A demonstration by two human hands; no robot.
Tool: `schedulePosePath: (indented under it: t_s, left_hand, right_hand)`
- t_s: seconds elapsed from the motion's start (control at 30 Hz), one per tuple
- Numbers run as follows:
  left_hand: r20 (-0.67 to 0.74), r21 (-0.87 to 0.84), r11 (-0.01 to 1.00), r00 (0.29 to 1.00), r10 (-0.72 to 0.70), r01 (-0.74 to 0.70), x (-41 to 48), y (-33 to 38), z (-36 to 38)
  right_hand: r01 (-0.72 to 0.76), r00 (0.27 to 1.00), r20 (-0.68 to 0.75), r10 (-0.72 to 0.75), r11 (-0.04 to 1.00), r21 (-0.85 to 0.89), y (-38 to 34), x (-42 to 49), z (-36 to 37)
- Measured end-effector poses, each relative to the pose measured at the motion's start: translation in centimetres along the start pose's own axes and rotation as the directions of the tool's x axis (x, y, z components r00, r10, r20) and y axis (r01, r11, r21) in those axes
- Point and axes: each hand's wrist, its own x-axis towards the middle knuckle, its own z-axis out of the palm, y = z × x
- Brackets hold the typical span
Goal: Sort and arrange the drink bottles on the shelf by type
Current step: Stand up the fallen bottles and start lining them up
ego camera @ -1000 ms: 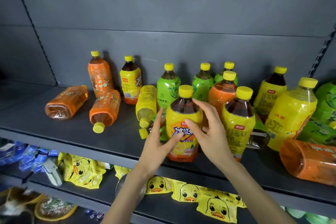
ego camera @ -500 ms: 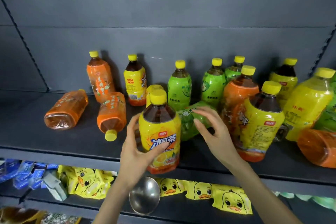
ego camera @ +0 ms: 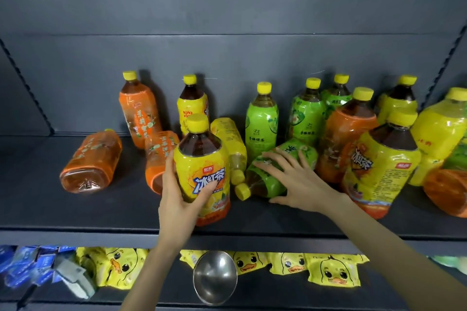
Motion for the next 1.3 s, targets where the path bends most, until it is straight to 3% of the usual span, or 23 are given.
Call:
schedulePosePath:
  t_s: [0.1, 0.43, 0.63, 0.73, 0.97, 1.2, 1.3]
  left_hand:
    - [-0.026, 0.064, 0.998, 1.000, -0.005, 0.007, 0.0, -0.2, 0.5]
    - [-0.121, 0.139, 0.990, 0.992, 0.044, -0.027, 1.1, -0.3, 2.0]
    - [-0.152, 0.163, 0.986, 0.987, 0.052, -0.027, 1.0, -0.5, 2.2]
    - [-0.158, 0.161, 0.987, 0.986, 0.056, -0.031, 1.1, -0.5, 2.5]
    - [-0.183, 0.167, 0.985, 0.981, 0.064, -0.033, 1.1, -0.6, 2.8]
    - [-0.201, 0.161, 0.987, 0.978, 0.055, -0.022, 1.1, -0.6, 3.2]
    - [-0.196, 0.157, 0.987, 0.979, 0.052, -0.021, 1.1, -0.6, 3.2]
  right_hand:
    - [0.023, 0.999, 0.029, -0.021, 0.998, -0.058, 0.7, 0.6, -0.4]
    - [0.066, 0.971, -0.217, -0.099, 0.986, -0.152, 1.2, 1.0, -0.5]
    - [-0.010, 0.943, -0.331, 0.039, 0.996, 0.088, 1.9, 0.9, -1.5]
    - [-0.069, 0.941, -0.303, 0.150, 0.963, 0.262, 2.2, 0.8, -2.5]
    - [-0.162, 0.875, -0.263, 0.407, 0.757, 0.634, 3.5, 1.5, -3.9]
    - [-0.081, 0.747, -0.159, 0.646, 0.325, 0.942, 4.4, 0.8, -2.9]
    - [-0.063, 0.734, -0.160, 0.660, 0.302, 0.951, 3.7, 0.7, -2.6]
